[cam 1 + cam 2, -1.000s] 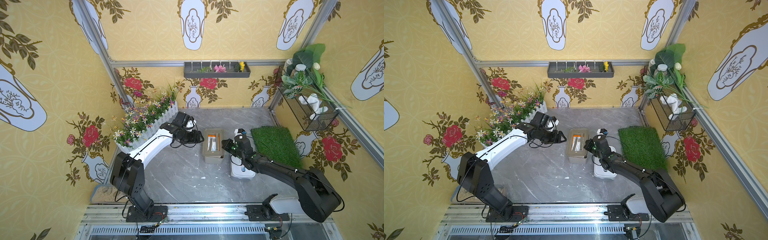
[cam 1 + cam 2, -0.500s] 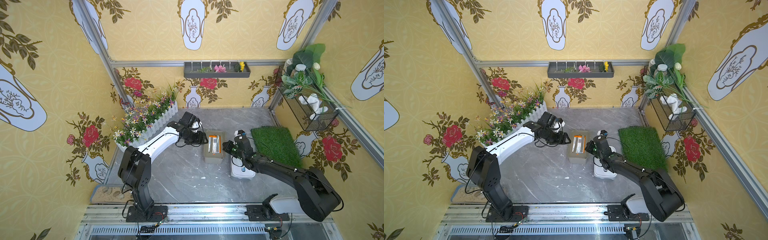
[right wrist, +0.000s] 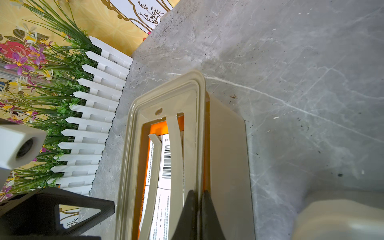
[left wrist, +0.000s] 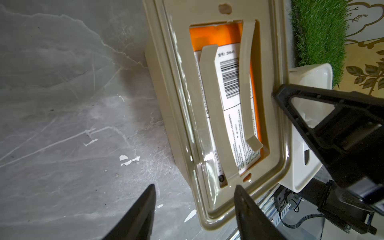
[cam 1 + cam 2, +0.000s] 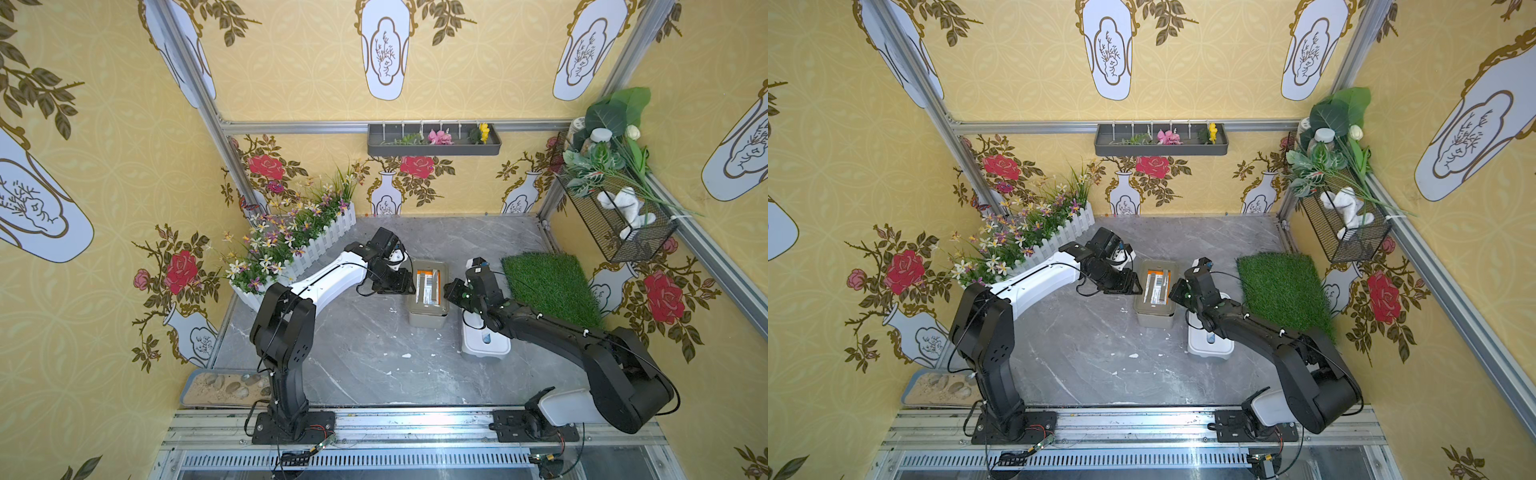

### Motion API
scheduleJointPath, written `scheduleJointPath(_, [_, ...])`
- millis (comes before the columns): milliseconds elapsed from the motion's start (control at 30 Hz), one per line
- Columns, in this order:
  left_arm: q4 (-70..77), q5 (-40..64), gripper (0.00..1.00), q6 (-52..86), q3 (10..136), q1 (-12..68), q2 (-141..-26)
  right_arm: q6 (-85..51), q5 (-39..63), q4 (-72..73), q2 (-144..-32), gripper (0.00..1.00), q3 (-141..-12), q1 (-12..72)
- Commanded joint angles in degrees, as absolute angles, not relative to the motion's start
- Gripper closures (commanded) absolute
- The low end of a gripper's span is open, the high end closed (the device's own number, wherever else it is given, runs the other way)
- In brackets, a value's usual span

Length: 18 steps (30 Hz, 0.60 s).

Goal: Put the tissue paper into the tissue box
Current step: Close the box lid on the tissue box.

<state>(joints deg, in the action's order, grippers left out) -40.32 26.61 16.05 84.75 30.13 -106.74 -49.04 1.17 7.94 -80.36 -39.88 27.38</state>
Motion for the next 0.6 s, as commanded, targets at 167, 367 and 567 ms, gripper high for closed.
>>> scheduleJointPath(167, [-41.04,27.04,0.38,15.54,85.2,30.23,-107.34,-44.07,0.69,-6.22,-77.94,1.0,-41.57,27.42])
scheduleJointPath(367, [-41.03,27.15,0.38,15.26,86.57,30.54,-108.71,-43.6,1.96,-7.78,-79.77,1.0,-42.15,27.51])
scheduleJointPath(567, [-42.93,26.72,0.4,13.88,87.8,30.76,-111.42,-45.39,1.89,-6.37,-81.92,1.0,-42.05,27.59])
